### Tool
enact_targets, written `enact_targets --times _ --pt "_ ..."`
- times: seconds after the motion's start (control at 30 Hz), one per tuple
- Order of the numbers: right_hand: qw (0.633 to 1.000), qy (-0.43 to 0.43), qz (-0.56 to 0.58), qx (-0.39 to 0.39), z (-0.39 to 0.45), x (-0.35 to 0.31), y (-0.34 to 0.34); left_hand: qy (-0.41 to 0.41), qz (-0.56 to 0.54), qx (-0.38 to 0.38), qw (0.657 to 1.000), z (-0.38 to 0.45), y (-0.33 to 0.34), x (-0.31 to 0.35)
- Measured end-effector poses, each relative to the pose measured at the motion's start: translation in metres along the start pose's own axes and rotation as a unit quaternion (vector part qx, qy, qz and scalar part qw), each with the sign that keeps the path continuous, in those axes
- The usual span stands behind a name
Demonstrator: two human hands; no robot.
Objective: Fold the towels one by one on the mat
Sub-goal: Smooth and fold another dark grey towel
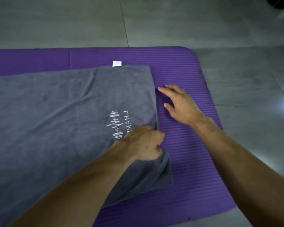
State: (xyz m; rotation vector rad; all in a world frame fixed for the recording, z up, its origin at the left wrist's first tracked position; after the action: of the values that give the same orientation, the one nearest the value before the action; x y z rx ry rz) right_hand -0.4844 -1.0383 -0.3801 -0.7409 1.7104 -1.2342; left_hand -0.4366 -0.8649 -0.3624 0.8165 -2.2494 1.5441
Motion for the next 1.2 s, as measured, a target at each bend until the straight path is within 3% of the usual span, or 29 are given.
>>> enact_targets --times 0.07,0.13,0.27,0.57,0.73,0.87,0.93,1.03,1.2 --pt "1.0 0.007 -0.026 -0.006 0.002 -0.009 -0.003 -0.058 -0.074 0.031 0.995 -0.012 0.002 -0.008" --pt "0.998 0.006 -0.069 -0.003 0.005 -0.02 -0.004 -0.105 -0.139 0.11 0.979 -0.025 0.0 -0.017" --pt "0.993 -0.076 -0.087 0.032 0.02 -0.062 0.003 -0.161 -0.176 0.213 0.948 -0.055 -0.01 -0.034" --pt "0.986 -0.121 -0.105 0.049 0.075 -0.158 -0.007 -0.233 -0.248 0.167 0.925 -0.158 -0.053 -0.129" --pt "0.977 -0.181 -0.11 0.031 0.103 -0.243 0.0 -0.302 -0.177 0.152 0.924 -0.235 -0.053 -0.18" --pt "0.968 -0.227 -0.108 0.013 0.12 -0.327 0.007 -0.337 -0.213 0.177 0.9 -0.304 -0.055 -0.217" --pt "0.958 -0.26 -0.119 0.007 0.126 -0.37 0.012 -0.347 -0.245 0.224 0.877 -0.34 -0.056 -0.235" --pt "0.948 -0.286 -0.136 0.005 0.135 -0.429 0.018 -0.35 -0.309 0.338 0.817 -0.394 -0.049 -0.257" --pt "0.929 -0.328 -0.171 -0.017 0.146 -0.523 0.032 -0.384 -0.267 0.506 0.725 -0.465 -0.031 -0.286"
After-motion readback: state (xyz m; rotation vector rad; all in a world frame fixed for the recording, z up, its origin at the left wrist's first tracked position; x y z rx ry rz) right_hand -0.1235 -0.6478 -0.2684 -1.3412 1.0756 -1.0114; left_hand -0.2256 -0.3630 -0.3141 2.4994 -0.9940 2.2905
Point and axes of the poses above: each hand's wrist, its own z-axis towards the middle knuckle, its own y-axis out of the palm, x = y × z, the point moved 2 cm from there along z, towards the middle knuckle, and after that the axes turned 3 degrees about -z, right-handed, at the moved point
